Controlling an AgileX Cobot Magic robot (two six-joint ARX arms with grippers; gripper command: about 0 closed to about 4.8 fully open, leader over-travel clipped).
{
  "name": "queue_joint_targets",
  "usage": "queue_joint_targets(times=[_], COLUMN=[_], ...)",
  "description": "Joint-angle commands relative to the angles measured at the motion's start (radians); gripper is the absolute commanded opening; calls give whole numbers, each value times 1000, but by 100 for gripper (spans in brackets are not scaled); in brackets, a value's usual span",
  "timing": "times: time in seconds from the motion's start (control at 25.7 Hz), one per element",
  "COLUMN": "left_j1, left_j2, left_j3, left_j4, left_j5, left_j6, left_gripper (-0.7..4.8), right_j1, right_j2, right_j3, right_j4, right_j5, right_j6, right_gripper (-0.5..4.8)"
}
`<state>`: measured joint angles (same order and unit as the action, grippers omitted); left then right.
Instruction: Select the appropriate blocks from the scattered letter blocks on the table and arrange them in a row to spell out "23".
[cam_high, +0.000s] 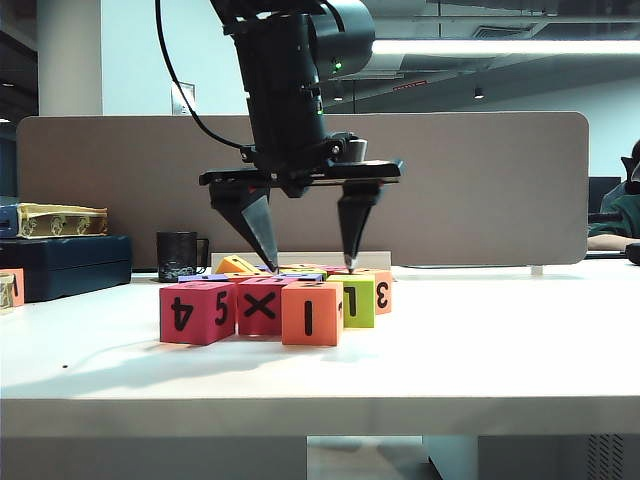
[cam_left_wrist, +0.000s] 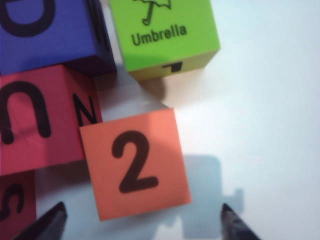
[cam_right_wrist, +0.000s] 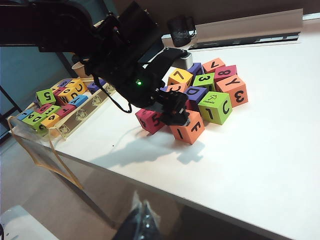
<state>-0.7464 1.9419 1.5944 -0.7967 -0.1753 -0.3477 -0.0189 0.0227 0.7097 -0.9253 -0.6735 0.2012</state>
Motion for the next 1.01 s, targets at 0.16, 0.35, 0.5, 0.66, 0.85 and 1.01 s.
queue_joint_targets(times=[0.16,0.35,0.5,0.66,0.85,1.01], left_j1=[-2,-1,-1,-1,-1,-2], left_j2=[28,68,79,79,74,49], left_j3=[0,0,0,0,2,2], left_j4=[38,38,52,58,18,-55], left_j5=[-2,-2,-4,-4,66,107], left_j6=[-58,-80,-79,-80,-79,-76], left_gripper=[404,394,301,281,258,259], right_j1=[0,0,0,0,0,0], right_j2=[-2,-2,-2,-2,-2,-2], right_j3=[3,3,3,3,3,3], right_j4=[8,8,3,2,2,2], right_j5=[2,2,2,2,2,2], right_j6=[0,0,0,0,0,0], right_gripper=[-1,-1,-1,-1,-1,-1])
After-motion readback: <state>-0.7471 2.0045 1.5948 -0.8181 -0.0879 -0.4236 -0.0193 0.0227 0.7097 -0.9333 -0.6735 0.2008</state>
